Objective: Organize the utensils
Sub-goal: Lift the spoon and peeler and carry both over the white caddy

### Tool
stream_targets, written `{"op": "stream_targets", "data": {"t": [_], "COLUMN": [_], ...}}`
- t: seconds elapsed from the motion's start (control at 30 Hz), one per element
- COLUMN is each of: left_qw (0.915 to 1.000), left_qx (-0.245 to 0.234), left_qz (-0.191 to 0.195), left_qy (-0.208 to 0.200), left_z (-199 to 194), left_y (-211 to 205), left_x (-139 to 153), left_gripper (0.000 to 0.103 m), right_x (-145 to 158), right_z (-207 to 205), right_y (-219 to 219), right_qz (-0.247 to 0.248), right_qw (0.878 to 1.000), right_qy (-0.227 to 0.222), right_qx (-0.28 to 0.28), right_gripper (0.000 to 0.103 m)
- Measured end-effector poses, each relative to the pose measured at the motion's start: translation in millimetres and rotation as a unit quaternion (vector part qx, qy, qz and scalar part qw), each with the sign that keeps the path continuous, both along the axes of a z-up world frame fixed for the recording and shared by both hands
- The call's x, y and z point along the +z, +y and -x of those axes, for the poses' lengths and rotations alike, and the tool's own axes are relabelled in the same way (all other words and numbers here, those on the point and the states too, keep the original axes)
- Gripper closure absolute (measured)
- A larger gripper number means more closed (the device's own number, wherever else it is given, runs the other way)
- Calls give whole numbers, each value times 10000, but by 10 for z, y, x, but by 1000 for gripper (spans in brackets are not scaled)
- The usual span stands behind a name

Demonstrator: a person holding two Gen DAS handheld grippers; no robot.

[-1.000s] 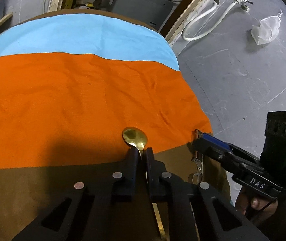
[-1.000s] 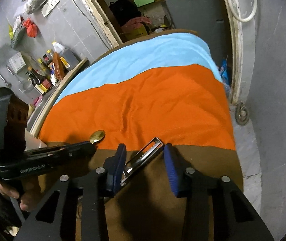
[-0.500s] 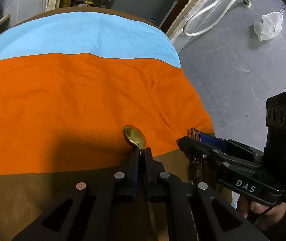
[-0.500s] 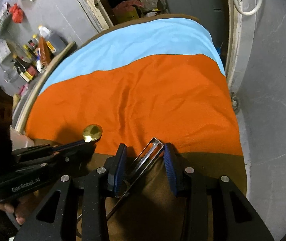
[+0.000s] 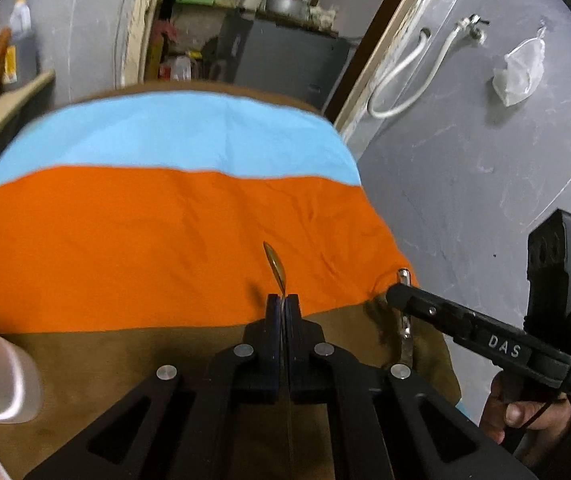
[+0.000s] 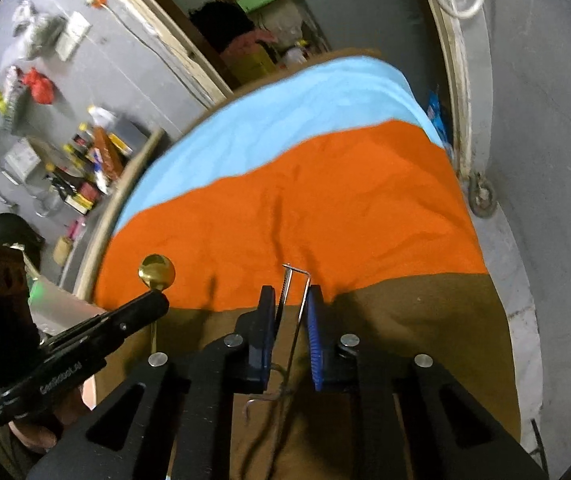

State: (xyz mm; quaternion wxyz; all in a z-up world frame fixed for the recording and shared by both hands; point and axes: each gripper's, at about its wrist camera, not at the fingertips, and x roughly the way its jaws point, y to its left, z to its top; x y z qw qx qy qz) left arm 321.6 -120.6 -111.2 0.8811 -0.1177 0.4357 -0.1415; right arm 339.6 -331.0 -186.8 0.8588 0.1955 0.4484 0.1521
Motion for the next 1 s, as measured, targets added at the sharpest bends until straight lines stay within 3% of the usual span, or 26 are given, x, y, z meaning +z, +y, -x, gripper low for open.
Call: {"op": "stream_targets", "data": {"t": [0.67, 1.0], "left_qw": [9929, 9861], "left_qx": [37, 199], "left_qz": [123, 221], "left_qy": [-1185, -1633], "left_z": [692, 871], "left_y": [561, 1072], "left_x": [743, 1076], "left_gripper": [100, 100], "right_x": [807, 1275], "right_z": [828, 910], "right_y": [418, 876], "right_qz": [-22, 141], "right_qw": [9921, 9825], "right_qy": [-1250, -1849], "right_qx": [50, 154], "right_gripper": [92, 92]}}
